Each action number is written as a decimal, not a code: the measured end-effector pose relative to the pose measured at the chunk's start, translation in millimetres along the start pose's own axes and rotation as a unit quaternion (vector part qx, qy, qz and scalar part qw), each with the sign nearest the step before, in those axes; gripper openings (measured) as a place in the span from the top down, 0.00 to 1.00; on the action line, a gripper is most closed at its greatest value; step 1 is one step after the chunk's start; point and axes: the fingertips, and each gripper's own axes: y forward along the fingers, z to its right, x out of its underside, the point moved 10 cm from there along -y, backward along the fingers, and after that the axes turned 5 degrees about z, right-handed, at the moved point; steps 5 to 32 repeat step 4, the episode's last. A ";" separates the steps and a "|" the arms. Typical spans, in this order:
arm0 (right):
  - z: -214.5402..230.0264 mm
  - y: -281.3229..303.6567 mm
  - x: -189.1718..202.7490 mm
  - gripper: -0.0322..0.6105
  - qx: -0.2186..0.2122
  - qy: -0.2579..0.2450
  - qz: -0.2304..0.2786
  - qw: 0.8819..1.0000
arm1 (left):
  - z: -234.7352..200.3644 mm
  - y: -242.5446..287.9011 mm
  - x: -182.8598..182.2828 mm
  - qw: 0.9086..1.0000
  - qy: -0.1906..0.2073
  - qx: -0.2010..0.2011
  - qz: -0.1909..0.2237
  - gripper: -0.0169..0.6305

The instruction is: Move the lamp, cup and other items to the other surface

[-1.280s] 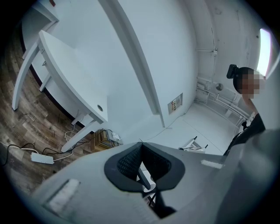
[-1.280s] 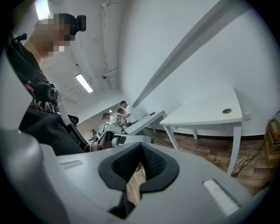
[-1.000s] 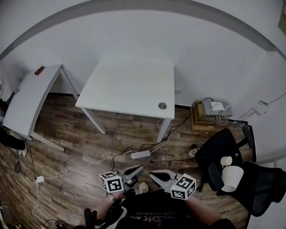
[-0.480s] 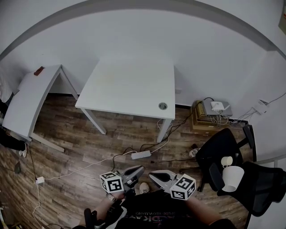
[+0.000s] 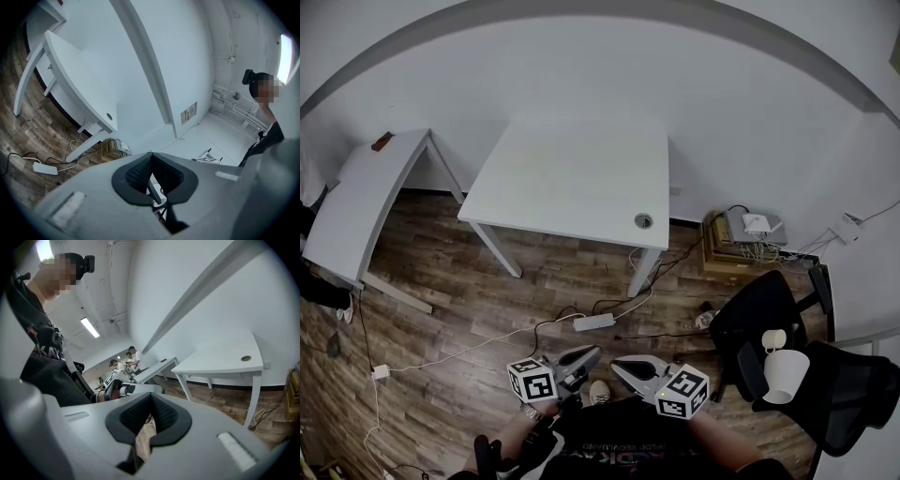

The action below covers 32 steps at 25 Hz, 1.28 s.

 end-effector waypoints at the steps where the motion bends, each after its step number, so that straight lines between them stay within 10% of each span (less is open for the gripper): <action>1: -0.1 1.2 -0.6 0.95 0.000 -0.001 0.000 1.000 | -0.2 -0.4 -1.1 1.000 0.000 0.000 0.000 0.98; 32: -0.1 5.0 -2.6 0.95 0.000 0.000 0.000 1.000 | -2.1 -1.7 -4.9 1.000 0.001 0.001 0.002 0.98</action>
